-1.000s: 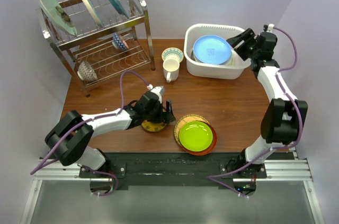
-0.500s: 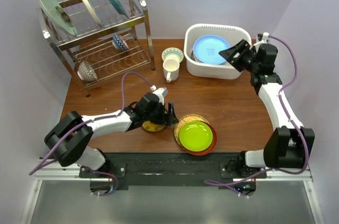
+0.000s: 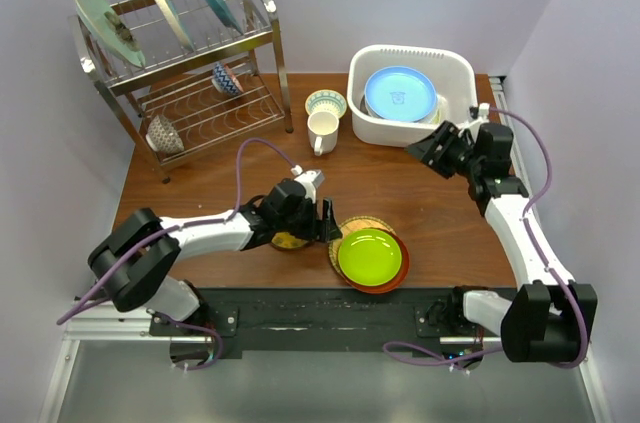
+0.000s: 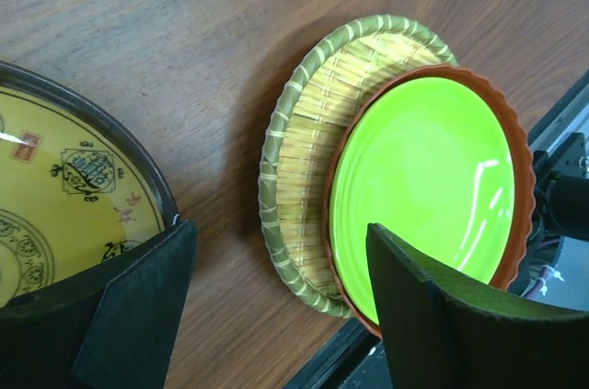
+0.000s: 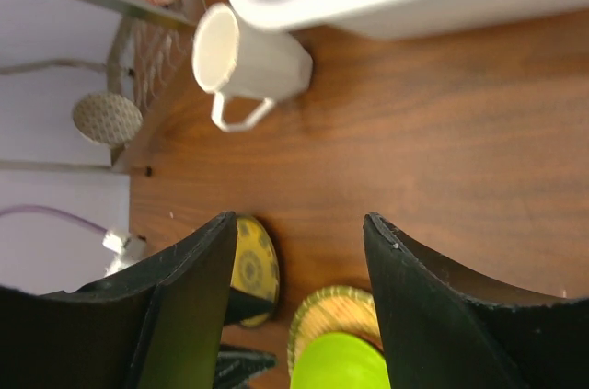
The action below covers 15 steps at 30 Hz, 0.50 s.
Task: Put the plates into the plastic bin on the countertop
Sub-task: Place the plate in the plastic bin.
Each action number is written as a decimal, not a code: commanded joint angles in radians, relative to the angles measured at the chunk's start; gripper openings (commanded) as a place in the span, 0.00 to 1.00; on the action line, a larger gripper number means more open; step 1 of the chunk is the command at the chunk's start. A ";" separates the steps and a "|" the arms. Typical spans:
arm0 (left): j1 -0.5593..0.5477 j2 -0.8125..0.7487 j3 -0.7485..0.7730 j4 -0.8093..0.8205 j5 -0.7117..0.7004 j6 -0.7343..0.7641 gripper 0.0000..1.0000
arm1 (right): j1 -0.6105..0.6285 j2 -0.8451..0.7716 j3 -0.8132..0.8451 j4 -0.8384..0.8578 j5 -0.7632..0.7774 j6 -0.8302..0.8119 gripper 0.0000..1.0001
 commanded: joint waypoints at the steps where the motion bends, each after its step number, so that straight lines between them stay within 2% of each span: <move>1: -0.010 0.035 0.019 0.047 -0.017 0.006 0.78 | 0.010 -0.045 -0.069 -0.047 -0.031 -0.057 0.59; 15: -0.023 0.138 0.078 0.073 0.008 0.003 0.66 | 0.010 -0.091 -0.290 -0.121 -0.064 -0.145 0.52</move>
